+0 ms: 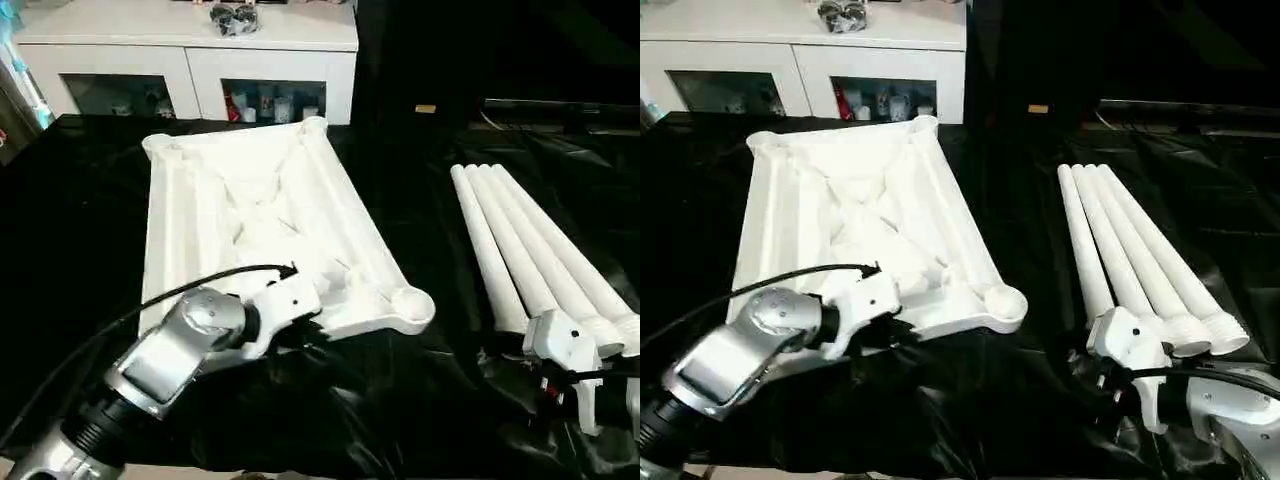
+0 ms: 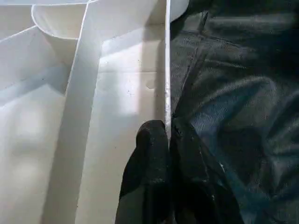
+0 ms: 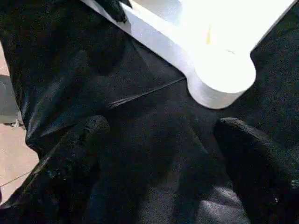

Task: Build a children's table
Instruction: Move table base, then pick table leg

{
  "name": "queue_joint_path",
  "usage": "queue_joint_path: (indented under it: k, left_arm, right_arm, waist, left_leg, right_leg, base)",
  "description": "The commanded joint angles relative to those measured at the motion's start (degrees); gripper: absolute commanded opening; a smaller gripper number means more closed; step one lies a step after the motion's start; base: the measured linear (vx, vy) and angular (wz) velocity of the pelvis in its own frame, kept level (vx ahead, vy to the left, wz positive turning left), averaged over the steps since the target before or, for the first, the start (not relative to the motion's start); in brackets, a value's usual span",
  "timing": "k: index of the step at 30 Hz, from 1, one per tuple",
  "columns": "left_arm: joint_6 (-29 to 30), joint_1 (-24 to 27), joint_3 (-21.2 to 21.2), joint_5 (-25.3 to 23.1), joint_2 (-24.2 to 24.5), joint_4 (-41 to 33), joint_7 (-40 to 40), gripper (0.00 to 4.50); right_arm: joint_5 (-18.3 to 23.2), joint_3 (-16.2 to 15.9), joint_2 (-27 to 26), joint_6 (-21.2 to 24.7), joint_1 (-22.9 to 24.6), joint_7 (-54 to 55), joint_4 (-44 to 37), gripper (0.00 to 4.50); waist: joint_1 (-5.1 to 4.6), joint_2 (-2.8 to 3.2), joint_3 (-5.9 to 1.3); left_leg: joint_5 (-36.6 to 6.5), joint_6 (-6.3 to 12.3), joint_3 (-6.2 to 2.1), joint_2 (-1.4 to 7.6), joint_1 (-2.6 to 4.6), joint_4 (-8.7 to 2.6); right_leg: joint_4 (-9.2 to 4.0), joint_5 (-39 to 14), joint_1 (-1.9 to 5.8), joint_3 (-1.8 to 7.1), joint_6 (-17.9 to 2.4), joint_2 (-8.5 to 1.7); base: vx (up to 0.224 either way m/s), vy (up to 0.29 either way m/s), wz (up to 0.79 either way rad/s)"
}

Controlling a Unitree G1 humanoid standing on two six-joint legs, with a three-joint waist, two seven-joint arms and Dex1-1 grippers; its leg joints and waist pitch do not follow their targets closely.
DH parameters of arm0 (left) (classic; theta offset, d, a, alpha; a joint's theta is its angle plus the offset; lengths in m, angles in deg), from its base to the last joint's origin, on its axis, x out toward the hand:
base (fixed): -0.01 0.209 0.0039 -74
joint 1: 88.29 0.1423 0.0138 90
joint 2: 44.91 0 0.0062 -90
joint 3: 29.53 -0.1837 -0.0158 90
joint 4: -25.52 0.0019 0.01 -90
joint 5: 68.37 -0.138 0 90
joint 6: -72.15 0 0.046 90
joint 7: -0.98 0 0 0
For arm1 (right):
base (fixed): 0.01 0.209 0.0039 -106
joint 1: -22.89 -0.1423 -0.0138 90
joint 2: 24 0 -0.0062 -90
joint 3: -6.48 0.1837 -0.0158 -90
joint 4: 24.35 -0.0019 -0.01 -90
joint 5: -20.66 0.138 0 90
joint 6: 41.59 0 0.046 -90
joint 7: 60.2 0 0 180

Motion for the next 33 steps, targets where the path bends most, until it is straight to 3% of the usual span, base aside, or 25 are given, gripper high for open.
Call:
queue_joint_path:
  k: [1, 11, 14, 18, 19, 21, 23, 25, 26, 27, 28, 29, 30, 31, 32, 33]
  left_arm:
    - [-0.98, -0.21, 1.30, -0.99, 0.85, 0.41, -0.46, 0.31]
    - [-0.24, 1.14, 3.77, 3.31, 3.52, -3.69, -4.09, 1.03]
    - [2.82, 3.16, 8.72, 7.94, 6.50, -11.27, -5.91, 1.03]
    - [4.71, 4.36, 11.95, 10.28, 7.76, -14.42, -6.18, 1.03]
    - [4.78, 4.77, 12.89, 10.70, 7.81, -14.72, -5.88, 1.04]
    - [5.04, 5.05, 14.16, 11.29, 7.35, -14.73, -5.16, 1.04]
    - [4.08, 4.09, 18.25, 9.83, 0.89, -11.83, 4.00, 1.04]
    - [3.32, 3.51, 18.99, 8.74, -1.59, -10.47, 7.68, 1.04]
    - [1.86, 2.95, 19.24, 7.85, -4.03, -9.20, 10.83, 1.04]
    - [0.84, 2.73, 19.32, 7.51, -5.40, -8.61, 12.40, 1.04]
    - [0.84, 2.73, 19.32, 7.51, -5.40, -8.61, 12.40, 1.04]
    - [-0.87, 2.35, 18.92, 6.89, -8.60, -7.96, 16.26, 1.04]
    - [-0.87, 2.35, 18.92, 6.89, -8.60, -7.96, 16.26, 1.04]
    - [-2.05, 2.77, 18.11, 6.73, -10.20, -8.71, 17.58, 1.04]
    - [-2.42, 2.99, 17.59, 6.61, -10.48, -9.06, 17.56, 1.04]
    - [-2.42, 3.01, 17.54, 6.62, -10.50, -9.10, 17.54, 1.21]
  right_arm:
    - [-0.36, 0.32, 0.28, -0.36, -0.05, 0.26, -0.50, 4.08]
    - [1.43, 2.05, 0.13, 1.08, -0.36, 0.57, -0.69, 4.08]
    - [4.08, 4.31, -0.30, 2.22, 0.07, 0.31, -1.62, 4.08]
    - [5.77, 5.41, -1.12, 3.16, -0.67, 1.15, -1.84, 4.08]
    - [6.20, 5.65, -1.61, 3.62, -1.24, 1.82, -1.74, 4.36]
    - [6.10, 5.75, -2.23, 4.33, -2.35, 3.19, -1.40, 4.43]
    - [2.45, 4.57, -6.47, 9.50, -9.08, 12.97, 2.03, 4.47]
    - [0.97, 4.03, -8.10, 11.46, -11.32, 16.33, 3.36, 4.47]
    - [-0.52, 3.51, -9.84, 13.68, -13.51, 19.62, 4.71, 4.47]
    - [-1.19, 3.25, -10.81, 14.85, -14.68, 21.26, 5.46, 4.47]
    - [-1.19, 3.25, -10.81, 14.85, -14.68, 21.26, 5.46, 4.47]
    - [-2.32, 2.67, -13.75, 18.17, -18.06, 25.73, 7.73, 4.47]
    - [-2.32, 2.67, -13.75, 18.17, -18.06, 25.73, 7.73, 4.47]
    - [-3.12, 2.27, -15.85, 21.31, -21.38, 29.30, 10.62, 4.47]
    - [-3.66, 2.25, -16.80, 22.54, -23.04, 30.93, 12.18, 4.47]
    - [-3.70, 2.25, -16.89, 22.66, -23.21, 31.10, 12.33, 4.47]
  waist:
    - [0.22, -0.43, -2.59]
    - [0.31, -0.48, -2.49]
    - [0.40, -0.55, -2.51]
    - [0.30, -0.57, -2.36]
    - [0.27, -0.57, -2.23]
    - [0.13, -0.55, -2.27]
    - [-0.25, -0.45, -2.21]
    - [-0.38, -0.71, -2.31]
    - [-0.05, -0.57, -2.37]
    - [-0.12, -0.98, -2.21]
    - [-0.10, -0.86, -2.35]
    - [-0.08, -1.04, -2.54]
    - [-0.13, -1.06, -2.67]
    - [0.10, -1.29, -2.85]
    - [0.03, -1.09, -2.89]
    - [-0.11, -1.11, -2.96]
  left_leg:
    - [-13.94, 2.80, -2.36, 5.12, 1.37, -5.62]
    - [-14.25, 2.79, -2.23, 5.11, 1.46, -5.69]
    - [-13.45, 2.87, -2.26, 5.14, 1.45, -5.69]
    - [-14.61, 2.51, -2.19, 4.97, 1.53, -5.68]
    - [-15.11, 2.21, -2.19, 4.94, 1.51, -5.78]
    - [-15.74, 1.40, -2.18, 4.85, 1.58, -5.81]
    - [-15.74, 0.08, -2.18, 4.80, 1.55, -5.87]
    - [-17.36, -1.52, -2.13, 4.54, 1.64, -5.70]
    - [-17.30, -1.85, -2.04, 4.64, 1.87, -5.64]
    - [-17.28, -1.89, -2.06, 4.51, 1.63, -5.75]
    - [-17.14, -2.10, -2.08, 4.46, 1.66, -5.70]
    - [-15.78, -2.15, -2.10, 4.52, 1.57, -5.65]
    - [-14.49, -1.98, -2.10, 4.41, 1.29, -5.69]
    - [-12.81, -1.51, -1.96, 4.54, 1.49, -5.50]
    - [-11.75, -1.29, -2.02, 4.40, 1.46, -5.43]
    - [-10.23, -1.07, -2.01, 4.31, 0.99, -5.51]
  right_leg:
    - [-3.59, -6.48, 1.22, 1.20, -16.13, -2.60]
    - [-3.53, -7.54, 1.09, 1.19, -16.33, -2.59]
    - [-3.39, -7.12, 1.15, 1.18, -16.64, -2.64]
    - [-3.53, -9.82, 0.98, 1.19, -16.21, -2.55]
    - [-3.69, -10.94, 0.85, 1.19, -15.88, -2.45]
    - [-3.74, -12.11, 0.69, 1.18, -15.42, -2.35]
    - [-3.64, -12.35, 0.59, 1.13, -15.55, -2.22]
    - [-4.04, -16.01, 0.52, 1.06, -14.69, -2.33]
    - [-4.24, -16.22, 0.28, 1.35, -13.65, -2.34]
    - [-4.27, -16.95, 0.23, 1.32, -12.89, -2.16]
    - [-4.25, -17.11, 0.29, 1.28, -12.64, -2.21]
    - [-4.12, -15.81, 0.29, 1.29, -12.34, -2.15]
    - [-3.99, -14.02, 0.52, 1.22, -12.21, -2.10]
    - [-3.84, -11.45, 0.48, 1.27, -12.33, -2.07]
    - [-3.62, -10.17, 0.42, 1.20, -12.78, -1.97]
    - [-3.45, -8.79, 0.86, 1.06, -12.94, -1.95]
  base:
    - [0.000, 0.000, 0.00]
    - [0.000, 0.000, 0.00]
    - [0.000, 0.000, 0.00]
    - [0.000, 0.000, 0.00]
    - [0.000, 0.000, 0.00]
    - [0.000, 0.000, 0.00]
    - [0.000, 0.000, 0.00]
    - [0.000, 0.000, 0.00]
    - [0.000, 0.000, 0.00]
    - [0.000, 0.000, 0.00]
    - [0.000, 0.000, 0.00]
    - [0.000, 0.000, 0.00]
    - [0.000, 0.000, 0.00]
    - [0.000, 0.000, 0.00]
    - [0.000, 0.000, 0.00]
    - [0.000, 0.000, 0.00]
